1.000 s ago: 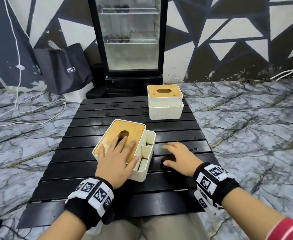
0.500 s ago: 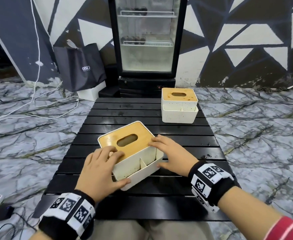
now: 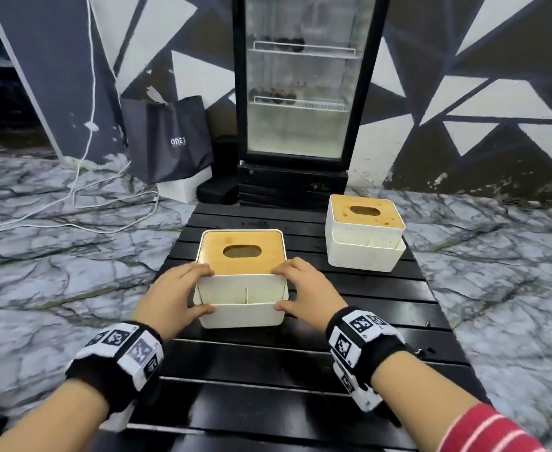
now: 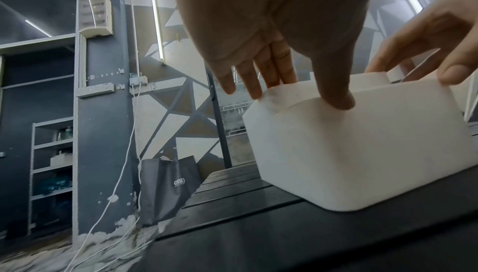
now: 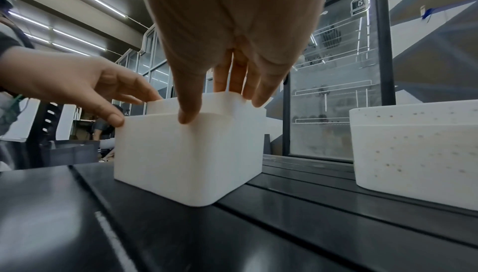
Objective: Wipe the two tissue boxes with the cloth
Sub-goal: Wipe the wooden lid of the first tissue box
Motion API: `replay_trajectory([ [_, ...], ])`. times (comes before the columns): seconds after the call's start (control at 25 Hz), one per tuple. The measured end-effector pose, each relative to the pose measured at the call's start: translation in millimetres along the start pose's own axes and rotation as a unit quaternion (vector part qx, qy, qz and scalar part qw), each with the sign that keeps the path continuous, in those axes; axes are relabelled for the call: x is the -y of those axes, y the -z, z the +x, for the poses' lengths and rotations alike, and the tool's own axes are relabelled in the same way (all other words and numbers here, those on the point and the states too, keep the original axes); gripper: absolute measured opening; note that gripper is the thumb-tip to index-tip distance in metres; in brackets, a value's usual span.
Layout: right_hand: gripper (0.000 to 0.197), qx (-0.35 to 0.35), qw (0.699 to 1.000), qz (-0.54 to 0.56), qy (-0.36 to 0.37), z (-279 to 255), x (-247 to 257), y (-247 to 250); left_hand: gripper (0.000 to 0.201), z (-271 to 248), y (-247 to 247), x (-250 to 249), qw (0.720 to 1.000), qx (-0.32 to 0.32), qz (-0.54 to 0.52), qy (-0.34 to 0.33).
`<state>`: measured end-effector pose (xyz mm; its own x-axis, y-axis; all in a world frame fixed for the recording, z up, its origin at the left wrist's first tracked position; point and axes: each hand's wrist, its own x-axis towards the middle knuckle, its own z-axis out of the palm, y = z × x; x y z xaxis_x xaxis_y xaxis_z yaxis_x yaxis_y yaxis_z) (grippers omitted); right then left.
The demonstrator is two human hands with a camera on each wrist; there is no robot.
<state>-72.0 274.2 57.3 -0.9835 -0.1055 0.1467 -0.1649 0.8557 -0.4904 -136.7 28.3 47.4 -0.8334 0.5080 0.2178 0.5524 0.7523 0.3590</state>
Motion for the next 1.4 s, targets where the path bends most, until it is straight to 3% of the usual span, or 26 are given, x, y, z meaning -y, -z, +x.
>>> replay_trajectory([
  [0.24, 0.060, -0.014, 0.999, -0.026, -0.021, 78, -10, -4, 0.060, 79, 4, 36, 1.000, 0.009, -0.004, -0.002],
  [0.56, 0.062, -0.021, 0.998, -0.046, -0.037, 150, -23, -6, 0.061, 144, 2, 68, 1.000, 0.022, 0.002, 0.017],
  [0.84, 0.063, -0.031, 0.998, -0.040, -0.042, 165, -23, -6, 0.062, 159, 5, 78, 0.999, 0.031, 0.008, 0.015],
  [1.4, 0.059, -0.041, 0.998, -0.040, -0.037, 151, -16, -13, 0.063, 142, 12, 71, 1.000, 0.021, 0.010, 0.003],
])
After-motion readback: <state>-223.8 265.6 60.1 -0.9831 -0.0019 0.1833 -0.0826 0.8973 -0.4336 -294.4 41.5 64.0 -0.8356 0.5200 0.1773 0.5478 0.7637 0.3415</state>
